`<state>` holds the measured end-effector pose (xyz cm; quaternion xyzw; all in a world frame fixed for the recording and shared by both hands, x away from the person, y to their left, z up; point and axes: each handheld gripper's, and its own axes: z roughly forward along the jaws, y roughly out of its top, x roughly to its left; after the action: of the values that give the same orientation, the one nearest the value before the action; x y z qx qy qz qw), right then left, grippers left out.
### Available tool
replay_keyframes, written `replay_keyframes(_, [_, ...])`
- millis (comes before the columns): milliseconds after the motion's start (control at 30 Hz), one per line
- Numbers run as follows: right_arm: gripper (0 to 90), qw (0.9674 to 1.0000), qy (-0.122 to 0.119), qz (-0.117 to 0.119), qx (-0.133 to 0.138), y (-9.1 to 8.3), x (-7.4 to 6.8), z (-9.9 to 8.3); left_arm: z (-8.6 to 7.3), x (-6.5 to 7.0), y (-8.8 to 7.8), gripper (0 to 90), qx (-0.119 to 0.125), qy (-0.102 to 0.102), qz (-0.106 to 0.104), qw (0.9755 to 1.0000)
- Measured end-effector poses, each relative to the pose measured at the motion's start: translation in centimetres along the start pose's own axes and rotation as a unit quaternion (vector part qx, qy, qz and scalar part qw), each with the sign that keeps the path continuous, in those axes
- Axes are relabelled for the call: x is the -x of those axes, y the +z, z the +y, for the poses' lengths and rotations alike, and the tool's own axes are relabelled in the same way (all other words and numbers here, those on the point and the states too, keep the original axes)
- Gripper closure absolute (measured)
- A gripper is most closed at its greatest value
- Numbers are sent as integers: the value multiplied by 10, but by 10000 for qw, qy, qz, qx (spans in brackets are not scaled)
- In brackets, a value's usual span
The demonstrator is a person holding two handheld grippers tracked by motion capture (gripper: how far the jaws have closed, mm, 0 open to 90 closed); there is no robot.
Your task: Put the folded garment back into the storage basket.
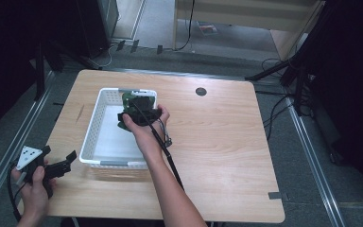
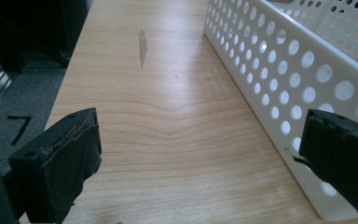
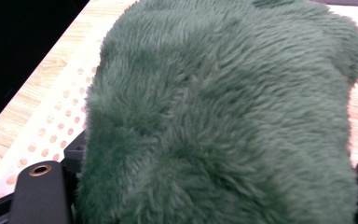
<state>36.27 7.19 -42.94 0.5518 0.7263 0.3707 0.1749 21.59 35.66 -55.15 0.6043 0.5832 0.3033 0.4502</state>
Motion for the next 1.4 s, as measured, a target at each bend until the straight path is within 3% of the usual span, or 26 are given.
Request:
replay_keyframes(400, [215,9998,76,110,-124,20,-16,-9,0,1,0,0,0,63,23,10000])
replay_keyframes(733, [214,9998,-5,172,106,42,-26,-18,0,2,0,0,2,82,27,10000])
replay_keyframes(867, [214,9999,81,122,0,51,-29,-21,0,2,0,0,7,81,26,10000])
replay_keyframes(1067, [212,9998,-28,32,-186,64,-30,-24,0,2,0,0,23,70,23,10000])
replay_keyframes(1300, [190,9986,2,164,-500,70,-30,-25,0,2,0,0,12,90,18,10000])
replay_keyframes(1400, [142,9974,26,257,-670,72,-30,-26,0,2,0,0,-3,92,18,10000])
